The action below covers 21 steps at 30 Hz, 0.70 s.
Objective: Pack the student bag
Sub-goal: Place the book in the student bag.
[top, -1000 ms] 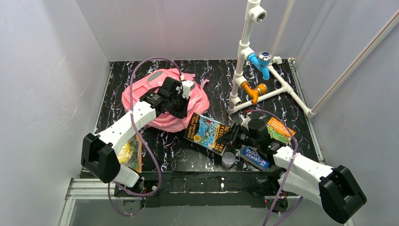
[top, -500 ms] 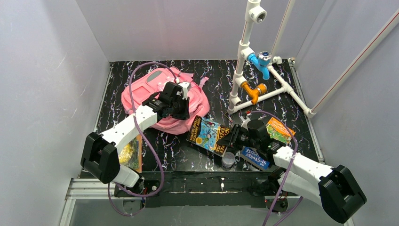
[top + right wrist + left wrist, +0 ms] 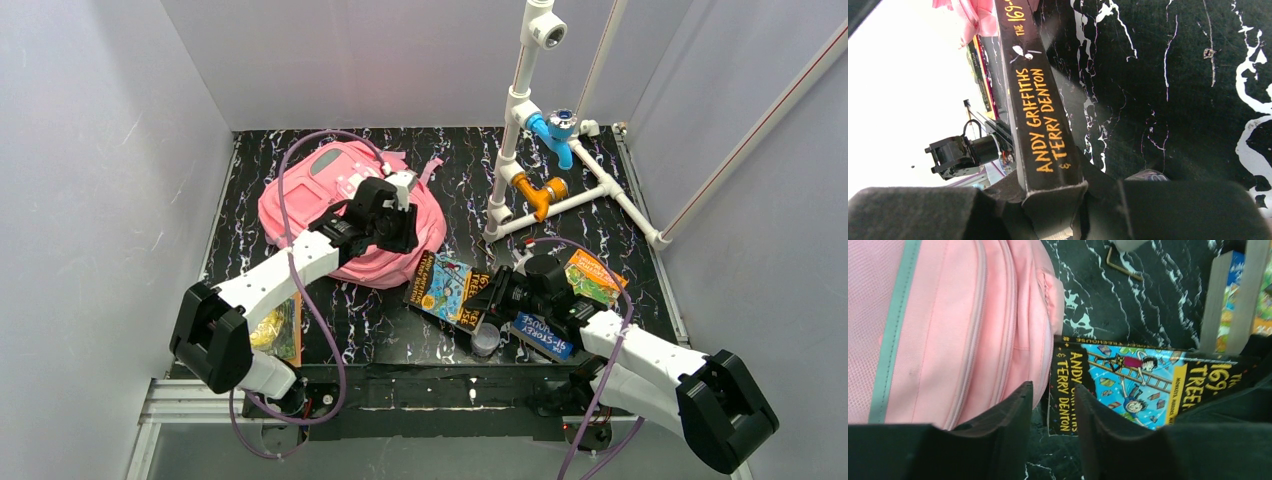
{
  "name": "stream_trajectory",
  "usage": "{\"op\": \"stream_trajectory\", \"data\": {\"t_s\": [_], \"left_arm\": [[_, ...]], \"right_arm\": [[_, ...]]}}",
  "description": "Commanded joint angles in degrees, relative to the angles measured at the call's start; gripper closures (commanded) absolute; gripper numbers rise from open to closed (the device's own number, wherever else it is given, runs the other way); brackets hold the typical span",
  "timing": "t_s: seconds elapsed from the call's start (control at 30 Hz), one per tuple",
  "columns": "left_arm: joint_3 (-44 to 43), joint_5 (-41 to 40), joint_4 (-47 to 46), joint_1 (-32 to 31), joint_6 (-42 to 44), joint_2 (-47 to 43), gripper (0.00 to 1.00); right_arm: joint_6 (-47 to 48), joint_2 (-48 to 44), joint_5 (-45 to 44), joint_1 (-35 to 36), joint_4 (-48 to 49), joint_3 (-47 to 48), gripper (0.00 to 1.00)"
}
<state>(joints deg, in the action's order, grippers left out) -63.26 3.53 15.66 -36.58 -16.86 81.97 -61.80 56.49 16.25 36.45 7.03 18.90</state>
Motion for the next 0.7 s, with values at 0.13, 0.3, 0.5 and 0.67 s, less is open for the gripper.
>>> {"op": "stream_trajectory", "data": {"t_s": [0.13, 0.3, 0.5, 0.67], "left_arm": [[-4.97, -13.29, 3.89, -6.14, 7.94, 8.42, 0.6], [-5.54, -15.4, 2.57, -6.24, 8.63, 10.92, 0.64], [-5.75, -19.76, 2.31, -6.18, 9.47, 11.87, 0.73], [-6.43, -21.28, 1.57, -6.22, 10.98, 13.32, 0.71]], "right_arm": [[-1.22, -0.88, -1.64, -0.32, 0.87, 2.81, 0.99], [-1.36, -1.44, -1.67, -0.37, 0.69, 2.47, 0.99], [-1.34, -0.55, -1.41, -0.33, 1.48, 2.29, 0.99], [-1.43, -0.04, -0.93, -0.37, 2.21, 2.5, 0.99]]}}
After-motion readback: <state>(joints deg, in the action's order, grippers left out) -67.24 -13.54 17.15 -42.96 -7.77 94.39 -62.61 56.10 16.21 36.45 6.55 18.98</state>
